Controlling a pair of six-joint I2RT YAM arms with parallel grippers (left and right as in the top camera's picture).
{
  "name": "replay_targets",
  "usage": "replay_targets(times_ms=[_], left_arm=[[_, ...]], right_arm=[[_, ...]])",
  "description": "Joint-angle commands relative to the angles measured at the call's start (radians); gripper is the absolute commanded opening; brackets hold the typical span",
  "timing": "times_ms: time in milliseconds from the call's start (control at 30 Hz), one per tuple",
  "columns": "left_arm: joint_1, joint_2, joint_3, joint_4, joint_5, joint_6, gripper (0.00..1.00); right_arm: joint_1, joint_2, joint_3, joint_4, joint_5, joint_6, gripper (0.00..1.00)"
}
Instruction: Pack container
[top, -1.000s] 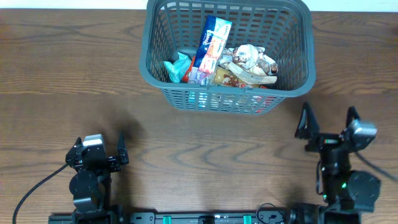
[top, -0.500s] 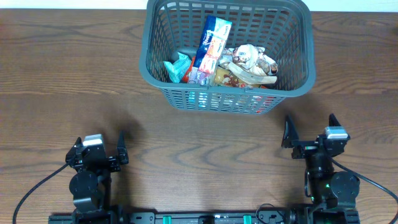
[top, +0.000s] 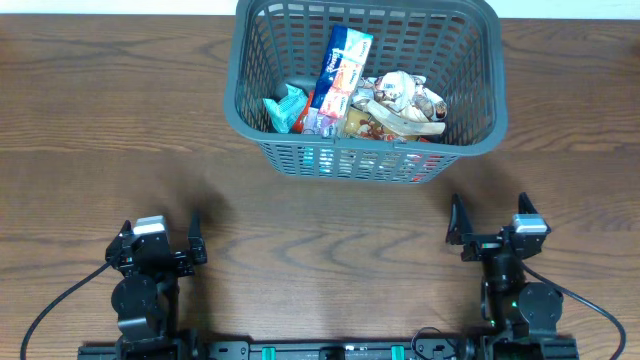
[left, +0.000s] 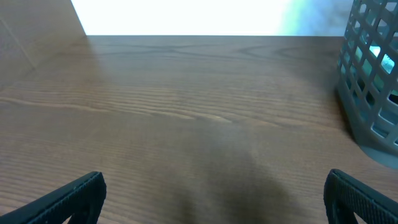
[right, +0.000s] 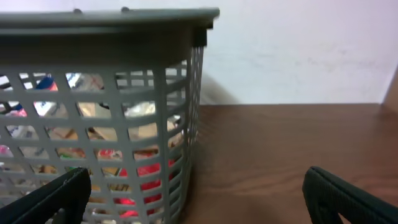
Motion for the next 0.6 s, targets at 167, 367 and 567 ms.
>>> replay_targets(times_ms=[167, 367, 567], left_arm=[[0.006, -0.006, -0.016, -0.024, 0.018, 0.009, 0.99], [0.006, -0.006, -0.016, -0.024, 0.018, 0.009, 0.99], [0.006, -0.006, -0.016, -0.024, 0.018, 0.009, 0.99]], right_arm=[[0.013, -0.010, -0.057, 0.004, -0.007, 0.081, 0.99], [0.013, -0.010, -0.066, 0.006, -0.003, 0.049, 0.99], [0.013, -0.010, -0.066, 0.003, -0.003, -0.075, 0.99]])
